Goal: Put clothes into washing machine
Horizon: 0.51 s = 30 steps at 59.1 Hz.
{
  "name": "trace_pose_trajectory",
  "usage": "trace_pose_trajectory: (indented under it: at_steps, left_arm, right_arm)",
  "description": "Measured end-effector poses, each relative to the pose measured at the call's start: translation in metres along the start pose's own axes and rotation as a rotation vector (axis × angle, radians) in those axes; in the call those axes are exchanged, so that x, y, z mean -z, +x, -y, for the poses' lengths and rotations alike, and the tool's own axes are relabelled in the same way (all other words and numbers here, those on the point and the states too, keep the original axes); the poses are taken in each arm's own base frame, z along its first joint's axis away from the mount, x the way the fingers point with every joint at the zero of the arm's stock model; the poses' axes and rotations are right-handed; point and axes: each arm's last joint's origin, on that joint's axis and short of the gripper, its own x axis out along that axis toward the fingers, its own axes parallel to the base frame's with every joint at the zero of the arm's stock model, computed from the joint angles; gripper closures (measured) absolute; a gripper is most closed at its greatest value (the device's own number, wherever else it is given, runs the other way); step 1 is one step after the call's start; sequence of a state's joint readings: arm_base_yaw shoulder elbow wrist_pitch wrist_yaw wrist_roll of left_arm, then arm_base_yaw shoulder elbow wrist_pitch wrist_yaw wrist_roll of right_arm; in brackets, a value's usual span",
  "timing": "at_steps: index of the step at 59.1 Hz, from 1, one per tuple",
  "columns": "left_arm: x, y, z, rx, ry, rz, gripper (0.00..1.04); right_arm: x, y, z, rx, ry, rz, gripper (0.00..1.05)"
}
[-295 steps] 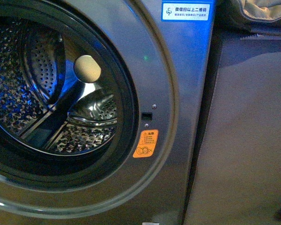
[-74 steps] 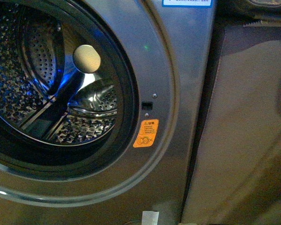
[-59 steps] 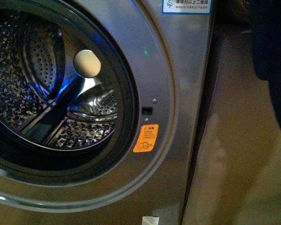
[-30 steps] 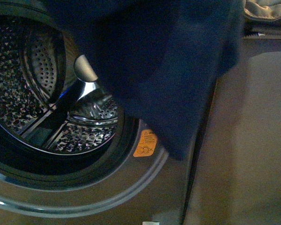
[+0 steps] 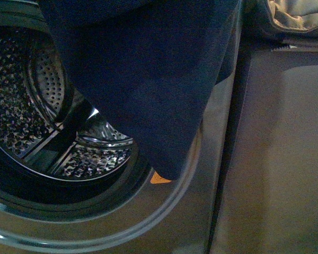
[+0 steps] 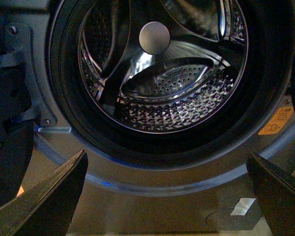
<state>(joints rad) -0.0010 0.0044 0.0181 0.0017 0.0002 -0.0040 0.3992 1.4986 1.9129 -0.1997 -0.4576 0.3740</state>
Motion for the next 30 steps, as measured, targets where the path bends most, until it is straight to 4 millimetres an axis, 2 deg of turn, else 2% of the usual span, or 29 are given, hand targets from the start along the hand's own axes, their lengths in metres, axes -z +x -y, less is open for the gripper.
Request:
trace_pose_trajectory:
  at_steps: [10, 15, 21, 23, 30]
  left_arm:
    - [0.000, 0.000, 0.000, 0.001, 0.000, 0.000, 0.07]
    - [-0.003, 0.005, -0.005, 0.189, -0.090, -0.059, 0.07]
    - [-0.029, 0.013, -0.021, 0.282, -0.132, -0.016, 0.07]
    - [-0.048, 0.017, -0.029, 0.311, -0.120, 0.031, 0.07]
    - [-0.088, 0.029, -0.039, 0.402, -0.054, 0.120, 0.07]
  right_arm:
    - [0.000, 0.000, 0.000, 0.000, 0.000, 0.000, 0.93]
    - [0.000, 0.000, 0.000, 0.002, 0.000, 0.001, 0.93]
    - [0.000, 0.000, 0.000, -0.003, 0.000, -0.001, 0.93]
    - [0.000, 0.000, 0.000, -0.002, 0.000, -0.001, 0.93]
    - [0.000, 0.000, 0.000, -0.002, 0.000, -0.001, 0.93]
